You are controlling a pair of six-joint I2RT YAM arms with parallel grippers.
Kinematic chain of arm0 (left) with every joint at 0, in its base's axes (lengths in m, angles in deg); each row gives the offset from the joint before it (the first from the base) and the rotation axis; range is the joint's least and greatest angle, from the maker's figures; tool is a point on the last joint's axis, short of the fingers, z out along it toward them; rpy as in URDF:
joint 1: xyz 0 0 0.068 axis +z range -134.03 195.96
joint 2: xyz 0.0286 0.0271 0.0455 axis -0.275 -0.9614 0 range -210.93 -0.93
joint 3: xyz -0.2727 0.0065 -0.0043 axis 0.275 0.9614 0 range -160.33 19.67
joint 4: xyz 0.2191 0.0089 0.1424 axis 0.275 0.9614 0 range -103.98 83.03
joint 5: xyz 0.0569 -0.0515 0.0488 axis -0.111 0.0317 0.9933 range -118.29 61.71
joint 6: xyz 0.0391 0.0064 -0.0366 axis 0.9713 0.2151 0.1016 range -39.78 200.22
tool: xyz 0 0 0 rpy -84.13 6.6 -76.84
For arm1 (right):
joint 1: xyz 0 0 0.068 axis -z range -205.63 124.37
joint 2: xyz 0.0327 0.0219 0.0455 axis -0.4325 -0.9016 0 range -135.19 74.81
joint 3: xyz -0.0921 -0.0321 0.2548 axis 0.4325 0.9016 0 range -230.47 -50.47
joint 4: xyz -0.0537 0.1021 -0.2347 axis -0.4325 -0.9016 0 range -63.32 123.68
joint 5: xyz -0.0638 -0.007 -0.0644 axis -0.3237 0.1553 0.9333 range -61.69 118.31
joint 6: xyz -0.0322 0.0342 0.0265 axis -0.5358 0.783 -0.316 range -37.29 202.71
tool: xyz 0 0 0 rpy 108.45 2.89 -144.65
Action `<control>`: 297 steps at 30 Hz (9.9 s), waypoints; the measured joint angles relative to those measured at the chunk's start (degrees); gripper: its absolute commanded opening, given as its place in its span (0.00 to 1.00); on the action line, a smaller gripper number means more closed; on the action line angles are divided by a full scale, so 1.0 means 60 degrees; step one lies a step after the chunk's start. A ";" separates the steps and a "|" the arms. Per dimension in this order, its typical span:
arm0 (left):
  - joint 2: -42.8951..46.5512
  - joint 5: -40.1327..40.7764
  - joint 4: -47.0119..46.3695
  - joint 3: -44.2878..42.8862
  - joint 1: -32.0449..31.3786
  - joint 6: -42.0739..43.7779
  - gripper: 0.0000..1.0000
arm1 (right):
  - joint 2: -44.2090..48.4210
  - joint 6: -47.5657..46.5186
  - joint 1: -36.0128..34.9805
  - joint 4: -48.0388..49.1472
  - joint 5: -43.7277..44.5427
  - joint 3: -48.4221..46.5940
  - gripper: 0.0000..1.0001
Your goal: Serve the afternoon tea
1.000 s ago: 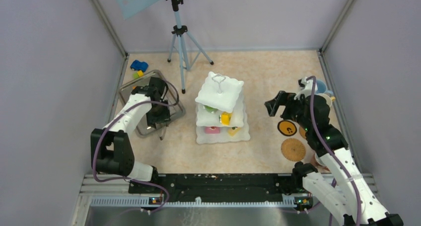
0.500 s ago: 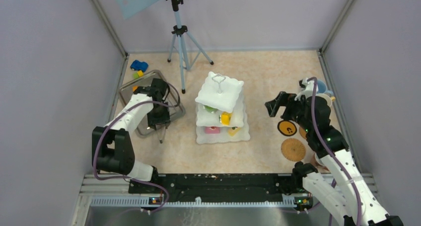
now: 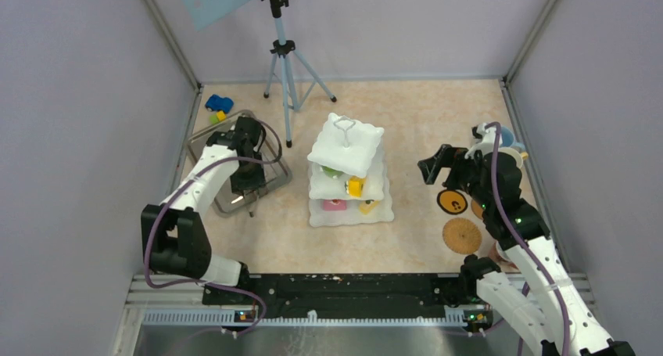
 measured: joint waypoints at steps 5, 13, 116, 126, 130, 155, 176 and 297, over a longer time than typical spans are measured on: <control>0.0244 0.0091 0.0215 -0.0386 0.0004 0.0000 0.36 | 0.0011 0.0000 0.0000 0.0000 0.0000 0.0000 0.99; 0.0736 -0.0499 0.0798 -0.2361 0.0000 0.0189 0.35 | -0.0098 -0.0051 0.0000 0.0000 0.0040 0.0000 0.99; -0.1996 -0.1435 -0.2120 -0.1621 0.2696 0.0776 0.67 | -0.0761 -0.0444 0.0000 0.0029 -0.0084 -0.0441 0.99; -0.2557 -0.1457 -0.2557 -0.1610 0.2696 0.0849 0.61 | -0.0841 -0.0430 0.0000 0.0113 -0.0164 -0.0310 0.99; -0.2940 -0.1421 -0.2725 -0.1665 0.2696 0.0863 0.53 | -0.0845 -0.0426 0.0000 0.0168 -0.0200 -0.0299 0.99; 0.1683 -0.3166 -0.2809 -0.1741 0.1818 0.1749 0.26 | -0.1180 -0.0357 0.0000 0.0229 -0.0222 -0.0335 0.99; 0.3683 -0.5869 -0.3289 -0.1096 -0.2277 0.3847 0.31 | -0.1184 -0.0277 0.0000 -0.0368 0.0062 -0.0754 0.99; 0.3319 -0.5100 -0.4149 -0.2397 0.0295 0.2328 0.26 | -0.1188 -0.0280 0.0000 -0.0488 -0.0080 -0.0845 0.98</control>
